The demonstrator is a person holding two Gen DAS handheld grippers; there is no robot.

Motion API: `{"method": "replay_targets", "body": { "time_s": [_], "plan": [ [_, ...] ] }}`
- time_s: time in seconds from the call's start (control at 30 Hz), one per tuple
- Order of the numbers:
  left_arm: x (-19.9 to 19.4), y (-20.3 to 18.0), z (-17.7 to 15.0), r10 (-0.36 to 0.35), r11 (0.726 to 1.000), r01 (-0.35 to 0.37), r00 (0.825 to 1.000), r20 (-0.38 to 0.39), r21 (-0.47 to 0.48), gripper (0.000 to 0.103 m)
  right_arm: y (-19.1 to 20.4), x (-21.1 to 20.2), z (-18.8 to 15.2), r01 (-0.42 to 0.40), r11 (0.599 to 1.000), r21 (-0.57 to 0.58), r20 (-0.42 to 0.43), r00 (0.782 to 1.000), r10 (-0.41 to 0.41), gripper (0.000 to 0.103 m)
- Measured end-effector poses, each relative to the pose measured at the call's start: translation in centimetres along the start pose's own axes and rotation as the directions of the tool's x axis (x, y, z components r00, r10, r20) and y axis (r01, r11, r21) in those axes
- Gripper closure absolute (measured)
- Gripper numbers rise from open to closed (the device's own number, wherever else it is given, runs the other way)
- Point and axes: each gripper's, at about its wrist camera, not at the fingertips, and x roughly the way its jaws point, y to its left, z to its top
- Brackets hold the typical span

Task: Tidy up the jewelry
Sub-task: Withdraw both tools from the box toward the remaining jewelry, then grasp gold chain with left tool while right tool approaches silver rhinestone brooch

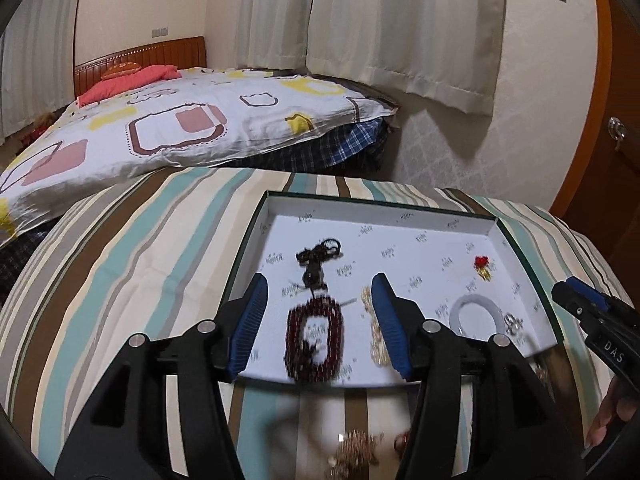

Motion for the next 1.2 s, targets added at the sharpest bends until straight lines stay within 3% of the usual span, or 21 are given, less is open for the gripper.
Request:
{"method": "replay_targets", "body": {
  "time_s": [0.7, 1.2],
  "plan": [
    [-3.6, 0.2, -7.7, -0.006, 1.0, 0.006, 0.996, -0.092, -0.003, 0.05, 0.7, -4.1, -6.3, -0.004, 1.0, 0.024, -0.049, 0.999, 0.005, 0.072],
    [-1.2, -0.9, -9.4, -0.016, 1.0, 0.02, 0.981, -0.194, 0.021, 0.05, 0.8, -4.1, -7.5, -0.019, 0.999, 0.032, -0.064, 0.998, 0.021, 0.072]
  ]
}}
